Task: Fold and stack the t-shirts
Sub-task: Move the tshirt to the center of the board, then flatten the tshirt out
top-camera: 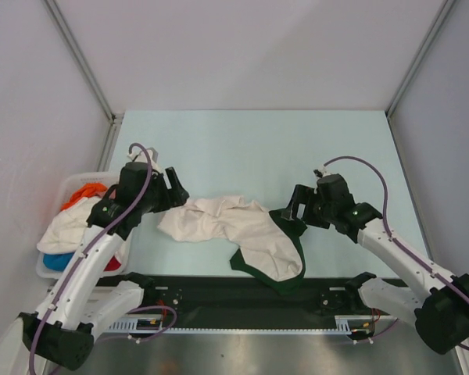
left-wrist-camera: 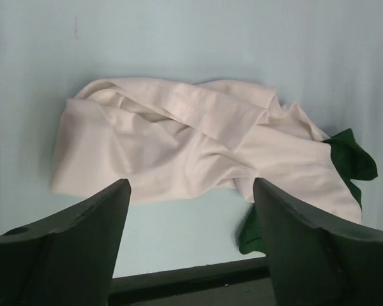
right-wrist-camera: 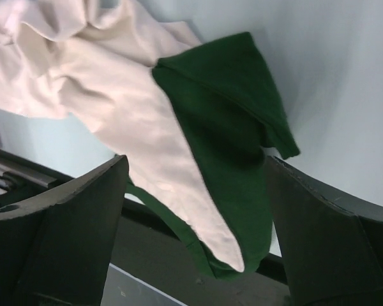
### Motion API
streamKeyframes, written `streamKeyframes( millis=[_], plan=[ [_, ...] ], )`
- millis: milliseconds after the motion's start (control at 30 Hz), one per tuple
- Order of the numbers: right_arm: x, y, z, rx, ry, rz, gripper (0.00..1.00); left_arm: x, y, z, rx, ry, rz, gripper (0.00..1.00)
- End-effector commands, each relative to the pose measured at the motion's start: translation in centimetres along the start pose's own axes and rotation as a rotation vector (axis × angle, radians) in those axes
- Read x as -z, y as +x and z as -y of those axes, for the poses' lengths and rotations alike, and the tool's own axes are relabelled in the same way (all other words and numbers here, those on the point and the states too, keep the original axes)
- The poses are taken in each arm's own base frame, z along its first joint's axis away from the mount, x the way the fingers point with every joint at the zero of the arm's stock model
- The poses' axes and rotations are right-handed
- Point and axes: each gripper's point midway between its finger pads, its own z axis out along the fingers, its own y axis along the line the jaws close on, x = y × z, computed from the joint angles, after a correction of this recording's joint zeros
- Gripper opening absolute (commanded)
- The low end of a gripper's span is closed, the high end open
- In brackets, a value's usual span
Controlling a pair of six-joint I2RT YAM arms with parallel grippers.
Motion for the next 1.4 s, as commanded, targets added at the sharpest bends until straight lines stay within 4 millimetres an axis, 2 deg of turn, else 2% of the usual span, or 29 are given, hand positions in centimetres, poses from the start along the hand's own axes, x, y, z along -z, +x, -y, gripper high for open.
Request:
streamKeyframes(
  millis=[0,33,67,133,167,200,233,267,300,333,433,633,700,833,867,933,967,1033,1067,1133,1200,1233,1300,1367],
  plan=[
    [-1.7,-1.2,1.6,-0.042,0.053,0.047,0.89,0.0,-0.4,-0.9,-0.043,-0.063,0.031,0.86],
    [-2.2,-1.0,2.1,-0.040,0.070,0.033,0.88,-0.4,0.1,-0.6,-0.049,-0.056,0.007,0.86],
    [-2.5,-1.0,2.6,-0.037,0.093,0.027,0.86,-0.9,0.6,1.0,-0.069,-0.012,-0.004,0.86],
    [-3.5,-0.5,3.7,-0.019,0.134,-0.001,0.81,-3.1,2.4,2.7,-0.118,0.006,-0.072,0.85],
    [-3.7,-0.5,4.0,-0.015,0.146,-0.002,0.78,-3.9,3.1,4.7,-0.149,0.051,-0.084,0.84],
    [-3.8,-0.4,4.3,-0.005,0.158,-0.006,0.76,-6.2,4.8,4.8,-0.176,0.023,-0.152,0.80],
    [-3.9,-0.4,4.5,0.000,0.167,-0.008,0.76,-7.1,5.5,5.3,-0.193,0.025,-0.174,0.76],
    [-4.0,-0.3,5.0,0.005,0.184,-0.007,0.76,-8.1,5.7,6.5,-0.226,0.038,-0.170,0.74],
    [-4.0,-0.4,5.5,0.007,0.207,0.003,0.72,-8.9,5.8,6.8,-0.243,0.023,-0.169,0.68],
    [-4.0,-0.5,5.7,0.008,0.209,0.008,0.69,-10.5,6.2,7.1,-0.265,0.000,-0.189,0.67],
    [-4.1,-0.4,6.1,0.012,0.200,0.012,0.63,-13.2,6.1,7.2,-0.318,-0.055,-0.198,0.67],
    [-4.5,0.5,5.5,0.022,0.143,-0.003,0.63,-15.4,7.8,6.7,-0.342,-0.082,-0.244,0.66],
    [-4.7,0.6,5.7,0.022,0.148,-0.006,0.64,-16.1,8.6,6.1,-0.351,-0.105,-0.265,0.60],
    [-5.2,0.4,5.9,0.034,0.152,-0.001,0.60,-17.0,8.5,5.2,-0.366,-0.161,-0.258,0.49],
    [-5.3,0.4,6.0,0.036,0.158,0.002,0.58,-17.0,8.0,5.0,-0.375,-0.182,-0.245,0.45],
    [-5.5,0.0,6.3,0.036,0.176,0.017,0.44,-17.1,7.2,5.1,-0.387,-0.204,-0.224,0.33],
    [-5.5,-0.3,6.4,0.033,0.181,0.026,0.29,-17.1,6.7,4.6,-0.399,-0.235,-0.212,0.22],
    [-5.5,-1.0,7.0,0.024,0.217,0.050,0.10,-17.0,5.6,4.5,-0.410,-0.260,-0.189,0.13],
    [-5.4,-1.8,7.1,0.018,0.230,0.067,0.00,-16.8,4.0,4.4,-0.411,-0.282,-0.160,0.01],
    [-4.9,-2.6,7.9,0.003,0.277,0.088,0.00,-16.4,2.3,4.6,-0.409,-0.294,-0.132,0.01],
    [-3.7,-5.1,7.3,0.006,0.294,0.154,0.00,-15.7,-0.4,4.7,-0.408,-0.308,-0.094,0.00],
    [-2.9,-5.8,7.9,0.011,0.340,0.176,0.00,-14.9,-2.4,4.9,-0.404,-0.313,-0.064,0.00],
    [-0.5,-8.7,7.3,0.014,0.368,0.268,0.00,-13.9,-4.7,4.7,-0.400,-0.335,-0.019,0.00],
    [1.5,-10.8,7.0,0.020,0.385,0.331,0.00,-12.6,-7.7,4.7,-0.379,-0.336,0.036,0.00]
  ],
)
